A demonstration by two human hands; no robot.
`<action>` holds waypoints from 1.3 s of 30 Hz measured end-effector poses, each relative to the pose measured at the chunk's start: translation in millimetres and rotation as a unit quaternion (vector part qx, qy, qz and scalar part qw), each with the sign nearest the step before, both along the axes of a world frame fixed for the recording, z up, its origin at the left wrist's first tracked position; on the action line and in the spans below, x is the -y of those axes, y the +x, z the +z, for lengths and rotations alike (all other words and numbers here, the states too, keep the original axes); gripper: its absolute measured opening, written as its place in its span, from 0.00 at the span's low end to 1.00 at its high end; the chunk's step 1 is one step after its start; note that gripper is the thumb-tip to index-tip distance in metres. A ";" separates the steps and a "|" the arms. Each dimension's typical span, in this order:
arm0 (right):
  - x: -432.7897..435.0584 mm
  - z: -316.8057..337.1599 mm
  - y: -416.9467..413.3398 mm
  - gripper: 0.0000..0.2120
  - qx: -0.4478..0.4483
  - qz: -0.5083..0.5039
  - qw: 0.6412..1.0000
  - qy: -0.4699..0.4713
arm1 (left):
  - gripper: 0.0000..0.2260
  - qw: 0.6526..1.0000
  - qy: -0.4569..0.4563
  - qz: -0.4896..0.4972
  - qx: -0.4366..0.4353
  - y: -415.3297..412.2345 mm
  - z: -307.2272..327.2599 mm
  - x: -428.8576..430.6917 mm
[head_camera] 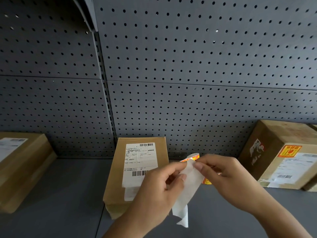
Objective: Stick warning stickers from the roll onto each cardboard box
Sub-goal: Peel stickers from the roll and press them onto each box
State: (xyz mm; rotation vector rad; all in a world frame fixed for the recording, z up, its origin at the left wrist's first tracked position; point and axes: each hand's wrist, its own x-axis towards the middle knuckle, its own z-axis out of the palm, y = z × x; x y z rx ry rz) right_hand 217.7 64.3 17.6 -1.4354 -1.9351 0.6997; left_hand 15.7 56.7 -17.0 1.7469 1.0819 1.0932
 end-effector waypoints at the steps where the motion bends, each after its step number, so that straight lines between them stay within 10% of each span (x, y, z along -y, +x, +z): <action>1: -0.5 -0.1 1.7 0.10 0.000 -0.011 1.000 0.005 | 0.11 1.000 -0.003 -0.003 -0.008 -0.2 0.1 0.5; 14: 5.0 23.2 19.2 0.07 -0.159 -0.218 0.953 0.139 | 0.21 0.981 -0.120 -0.073 -0.134 21.7 -9.7 17.1; 21: 24.5 1.3 -27.3 0.06 -0.056 -0.104 0.943 0.311 | 0.21 0.945 -0.233 -0.018 0.227 5.6 27.1 14.5; 26: 24.7 -20.9 -59.1 0.09 -0.012 -0.027 0.942 0.336 | 0.18 0.907 -0.281 0.007 0.313 -13.7 35.1 11.5; 31: 17.6 -30.0 -73.3 0.14 -0.035 0.061 0.965 0.254 | 0.10 0.918 -0.247 0.088 0.296 -37.3 30.8 10.4; 35: 15.0 -19.9 -84.6 0.27 -0.280 0.087 0.955 -0.043 | 0.09 0.941 -0.203 0.124 0.241 -61.0 27.7 4.7; 39: -5.1 -8.9 -100.0 0.14 -0.330 0.019 0.922 -0.202 | 0.09 0.958 -0.200 0.093 0.183 -80.2 23.1 -3.9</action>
